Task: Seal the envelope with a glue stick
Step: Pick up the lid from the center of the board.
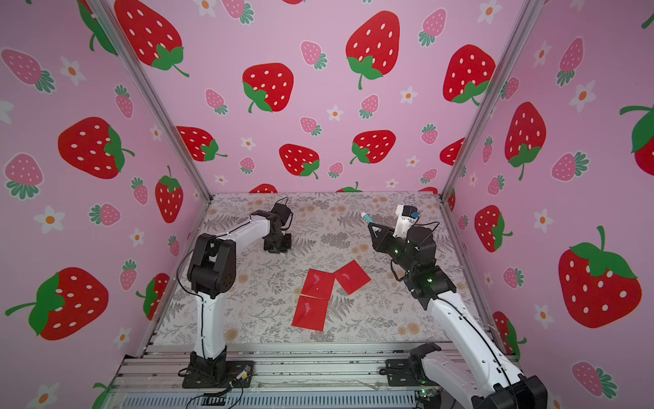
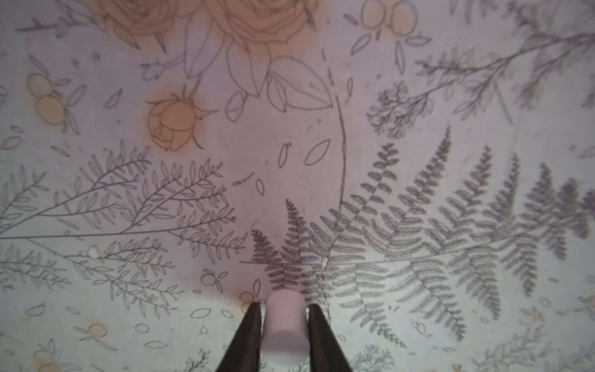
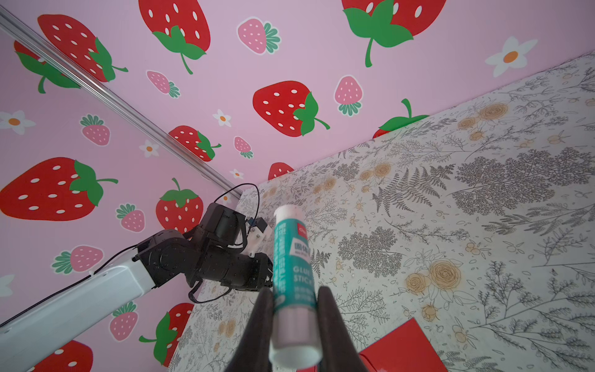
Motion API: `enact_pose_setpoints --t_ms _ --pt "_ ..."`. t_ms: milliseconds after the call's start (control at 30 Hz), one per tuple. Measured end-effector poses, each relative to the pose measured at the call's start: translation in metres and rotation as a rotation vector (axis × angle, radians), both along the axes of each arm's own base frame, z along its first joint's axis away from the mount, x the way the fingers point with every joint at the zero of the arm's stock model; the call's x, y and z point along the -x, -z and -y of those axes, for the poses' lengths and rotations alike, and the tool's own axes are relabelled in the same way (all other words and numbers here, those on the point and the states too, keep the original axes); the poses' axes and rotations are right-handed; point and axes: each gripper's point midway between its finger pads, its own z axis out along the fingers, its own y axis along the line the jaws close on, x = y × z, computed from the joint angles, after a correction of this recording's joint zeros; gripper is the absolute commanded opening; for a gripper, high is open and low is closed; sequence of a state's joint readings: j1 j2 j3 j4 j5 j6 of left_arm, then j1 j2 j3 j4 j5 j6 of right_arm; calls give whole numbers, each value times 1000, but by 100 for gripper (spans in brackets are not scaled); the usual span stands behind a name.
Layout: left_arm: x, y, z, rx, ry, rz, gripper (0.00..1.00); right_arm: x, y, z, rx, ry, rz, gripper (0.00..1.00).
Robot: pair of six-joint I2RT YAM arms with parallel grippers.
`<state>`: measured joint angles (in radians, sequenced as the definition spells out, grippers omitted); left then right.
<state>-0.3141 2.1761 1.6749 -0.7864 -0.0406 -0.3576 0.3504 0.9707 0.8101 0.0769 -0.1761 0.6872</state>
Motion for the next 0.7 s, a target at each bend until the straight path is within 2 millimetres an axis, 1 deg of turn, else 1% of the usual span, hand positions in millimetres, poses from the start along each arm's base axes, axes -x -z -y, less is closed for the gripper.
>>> enact_pose_setpoints --t_ms 67,267,333,400,467,567,600,633,667,700 --pt "0 1 0 -1 4 -1 20 0 0 0 -1 1 -1 3" --pt "0 -1 0 -2 14 2 19 0 0 0 -2 -2 -2 2" --pt "0 -5 2 8 18 9 18 0 0 0 -2 -5 -2 3" --pt "-1 -17 5 33 27 33 16 1 1 -1 1 -12 -2 3" --pt "1 -38 11 75 42 73 15 3 3 -2 20 -25 -8 3" --pt "4 -81 24 165 86 169 10 6 4 -4 63 -54 -3 3" --pt "6 -101 31 209 110 212 7 7 1 -6 80 -68 11 3" --pt "9 -120 38 254 138 255 2 9 -2 -7 97 -83 27 5" --pt "12 -137 45 293 163 293 0 11 -5 -8 112 -99 44 5" --pt "16 -158 54 346 198 340 0 14 -8 -10 134 -121 70 5"
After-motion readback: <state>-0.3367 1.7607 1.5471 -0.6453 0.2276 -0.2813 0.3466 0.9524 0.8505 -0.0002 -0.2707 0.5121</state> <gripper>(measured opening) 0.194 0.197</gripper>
